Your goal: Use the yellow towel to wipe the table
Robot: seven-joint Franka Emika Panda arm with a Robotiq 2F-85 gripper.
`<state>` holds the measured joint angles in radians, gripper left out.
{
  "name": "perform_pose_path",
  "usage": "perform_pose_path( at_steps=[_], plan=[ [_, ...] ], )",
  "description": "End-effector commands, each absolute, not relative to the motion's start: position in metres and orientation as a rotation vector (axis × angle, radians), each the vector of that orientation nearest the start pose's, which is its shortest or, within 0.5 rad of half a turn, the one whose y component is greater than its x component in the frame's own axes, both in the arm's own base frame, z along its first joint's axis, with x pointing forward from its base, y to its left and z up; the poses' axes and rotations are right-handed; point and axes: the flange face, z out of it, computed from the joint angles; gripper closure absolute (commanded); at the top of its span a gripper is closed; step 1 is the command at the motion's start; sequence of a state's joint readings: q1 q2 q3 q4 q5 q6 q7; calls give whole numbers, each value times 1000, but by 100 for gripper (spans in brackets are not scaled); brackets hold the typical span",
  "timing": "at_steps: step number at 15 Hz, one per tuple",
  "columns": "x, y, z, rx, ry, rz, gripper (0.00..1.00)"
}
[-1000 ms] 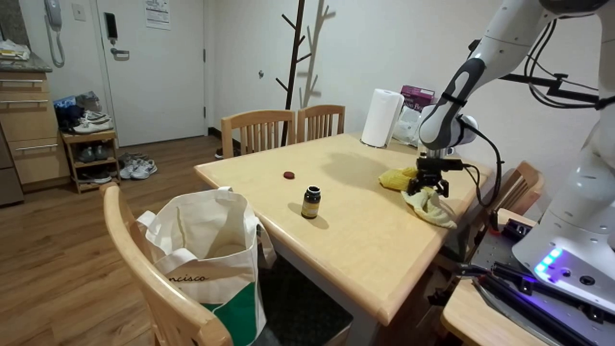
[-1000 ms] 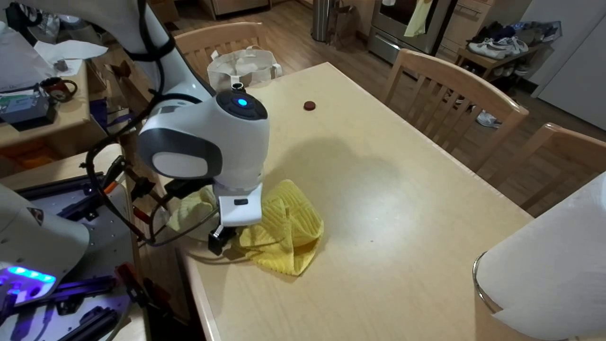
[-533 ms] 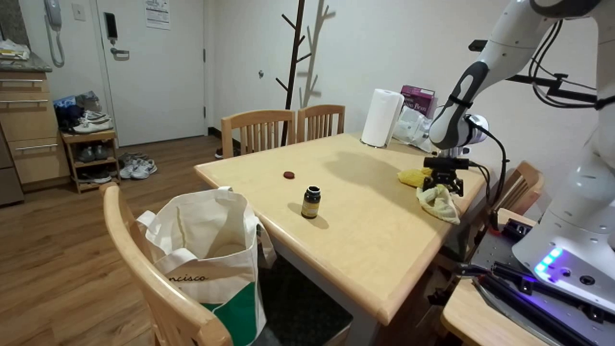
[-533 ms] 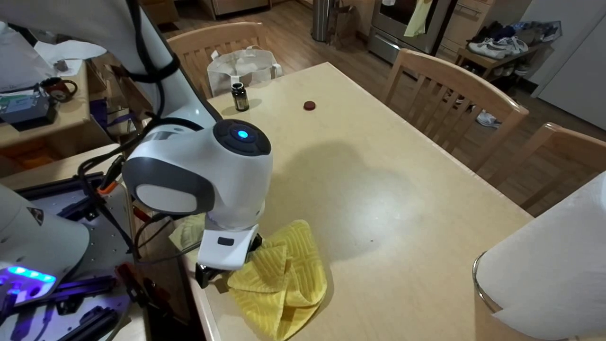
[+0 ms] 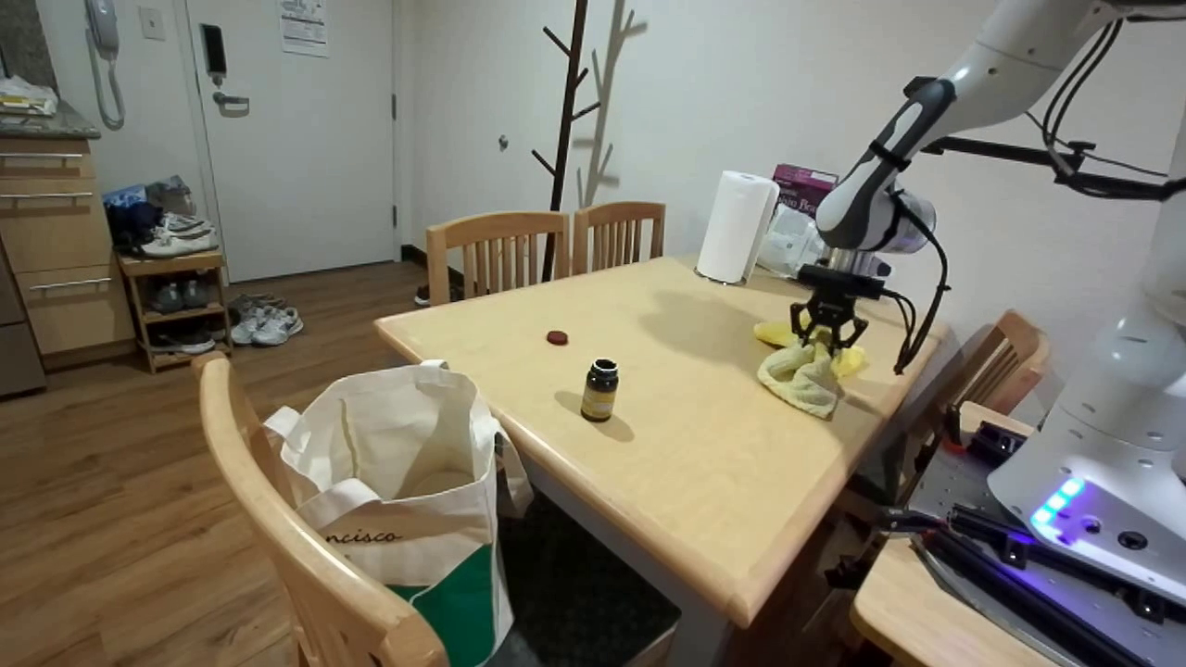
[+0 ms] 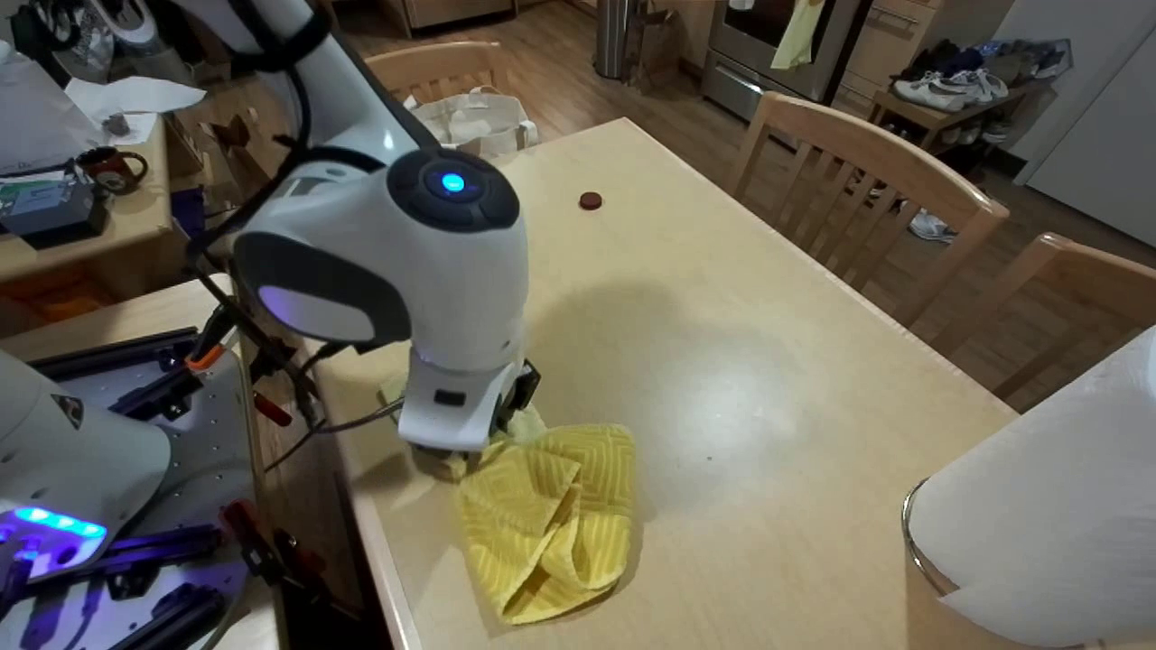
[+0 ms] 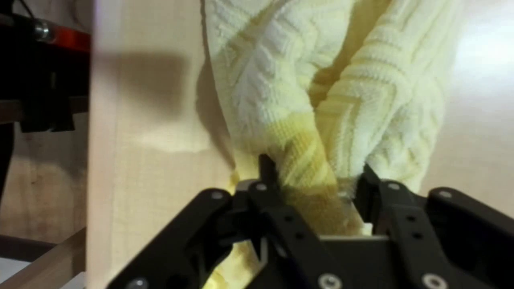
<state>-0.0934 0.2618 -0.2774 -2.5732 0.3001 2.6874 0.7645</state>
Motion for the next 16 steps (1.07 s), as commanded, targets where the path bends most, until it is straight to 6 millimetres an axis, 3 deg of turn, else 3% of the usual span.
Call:
perform_pose_path(
  at_steps=[1, 4, 5, 9, 16],
  plan=[
    [425, -141, 204, -2404, 1833, 7, 20],
    [456, -107, 236, -2474, 1634, -114, 2],
    [464, -97, 244, -2513, 1562, -151, 1],
    [485, -58, 270, -2606, 1320, -178, 0],
    [489, -17, 284, -2870, 813, -112, 0]
  ],
)
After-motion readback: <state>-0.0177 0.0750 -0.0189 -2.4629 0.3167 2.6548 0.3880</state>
